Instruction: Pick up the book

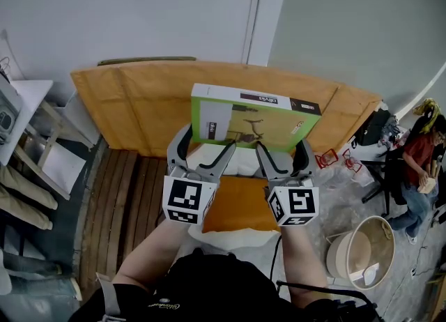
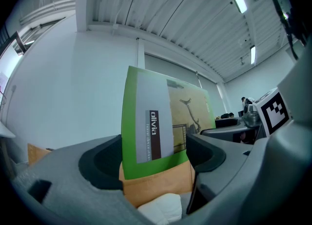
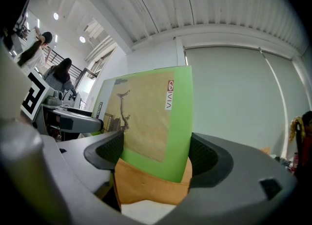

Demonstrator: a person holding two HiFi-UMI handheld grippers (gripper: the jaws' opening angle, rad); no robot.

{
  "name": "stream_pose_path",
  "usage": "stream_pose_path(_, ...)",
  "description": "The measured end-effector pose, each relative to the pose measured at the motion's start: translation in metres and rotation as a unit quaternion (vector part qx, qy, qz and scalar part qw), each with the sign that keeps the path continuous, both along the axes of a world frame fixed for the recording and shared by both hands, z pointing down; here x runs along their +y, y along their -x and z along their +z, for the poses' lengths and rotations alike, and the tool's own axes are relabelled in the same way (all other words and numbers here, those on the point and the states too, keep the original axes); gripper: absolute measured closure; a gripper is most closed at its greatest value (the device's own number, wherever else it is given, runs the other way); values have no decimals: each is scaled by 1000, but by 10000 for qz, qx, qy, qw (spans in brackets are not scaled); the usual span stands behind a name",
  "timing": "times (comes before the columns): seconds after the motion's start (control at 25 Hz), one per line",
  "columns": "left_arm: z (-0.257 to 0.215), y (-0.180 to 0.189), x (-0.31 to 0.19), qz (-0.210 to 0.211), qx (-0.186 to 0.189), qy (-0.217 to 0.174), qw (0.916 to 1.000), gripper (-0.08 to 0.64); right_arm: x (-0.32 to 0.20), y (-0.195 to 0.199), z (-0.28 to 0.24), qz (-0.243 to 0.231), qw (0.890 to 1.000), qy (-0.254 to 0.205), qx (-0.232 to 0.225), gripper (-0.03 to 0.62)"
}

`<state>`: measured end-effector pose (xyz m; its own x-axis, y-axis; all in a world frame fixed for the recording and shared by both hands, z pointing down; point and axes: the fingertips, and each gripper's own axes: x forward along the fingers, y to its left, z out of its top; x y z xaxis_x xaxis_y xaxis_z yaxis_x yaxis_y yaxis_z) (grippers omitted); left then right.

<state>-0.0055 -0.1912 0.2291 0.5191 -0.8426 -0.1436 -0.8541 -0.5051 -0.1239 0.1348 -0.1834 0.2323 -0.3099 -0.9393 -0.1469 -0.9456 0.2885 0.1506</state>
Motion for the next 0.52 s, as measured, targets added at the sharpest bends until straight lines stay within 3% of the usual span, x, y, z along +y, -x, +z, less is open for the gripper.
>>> stream_pose_path(0.52, 6, -1, -5, -38, 8, 75, 10000, 166, -6, -1, 7, -32, 10000, 75, -10, 202)
